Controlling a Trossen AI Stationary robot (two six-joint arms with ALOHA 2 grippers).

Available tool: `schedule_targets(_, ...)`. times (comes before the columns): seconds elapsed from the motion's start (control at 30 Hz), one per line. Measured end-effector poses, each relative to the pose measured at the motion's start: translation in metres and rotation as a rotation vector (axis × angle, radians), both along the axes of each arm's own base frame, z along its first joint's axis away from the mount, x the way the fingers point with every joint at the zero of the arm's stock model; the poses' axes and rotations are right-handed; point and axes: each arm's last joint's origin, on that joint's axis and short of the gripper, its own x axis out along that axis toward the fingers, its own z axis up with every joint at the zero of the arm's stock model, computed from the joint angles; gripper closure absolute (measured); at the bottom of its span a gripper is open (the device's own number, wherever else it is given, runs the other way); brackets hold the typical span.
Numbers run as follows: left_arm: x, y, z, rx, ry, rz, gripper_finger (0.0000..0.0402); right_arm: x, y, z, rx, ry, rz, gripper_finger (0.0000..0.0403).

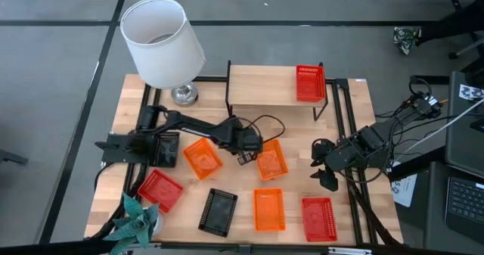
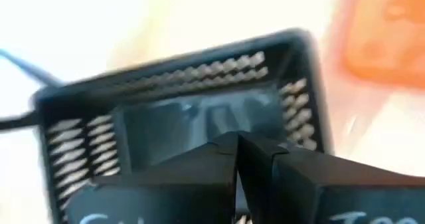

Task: Stack baskets on shelf by color
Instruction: Put the top right black bin on the shelf

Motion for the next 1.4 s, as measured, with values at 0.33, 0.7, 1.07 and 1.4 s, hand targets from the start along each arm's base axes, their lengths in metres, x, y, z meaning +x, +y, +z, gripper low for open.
schedule_targets(0.33,0.055,-0.037,0.061,-0.101,-0.351,-0.380,0.0401,0.000,0.000,0.000,0.001,-0.001,0.000,0.0183)
schedule_targets(0.7,-0.034,-0.077,0.126,0.088,0.113,-0.301,0.0401,0.018,0.004,-0.009,-0.176,-0.060,0.014,0.0183)
schedule_targets(1.07,-0.131,-0.085,0.182,0.185,-0.047,-0.166,0.0401,0.085,0.004,-0.056,-0.484,0.001,0.267,0.0183)
schedule_targets(1.4,-0.208,-0.066,0.137,0.151,-0.235,0.013,0.0401,0.120,0.010,-0.079,-0.470,0.091,0.450,0.0183)
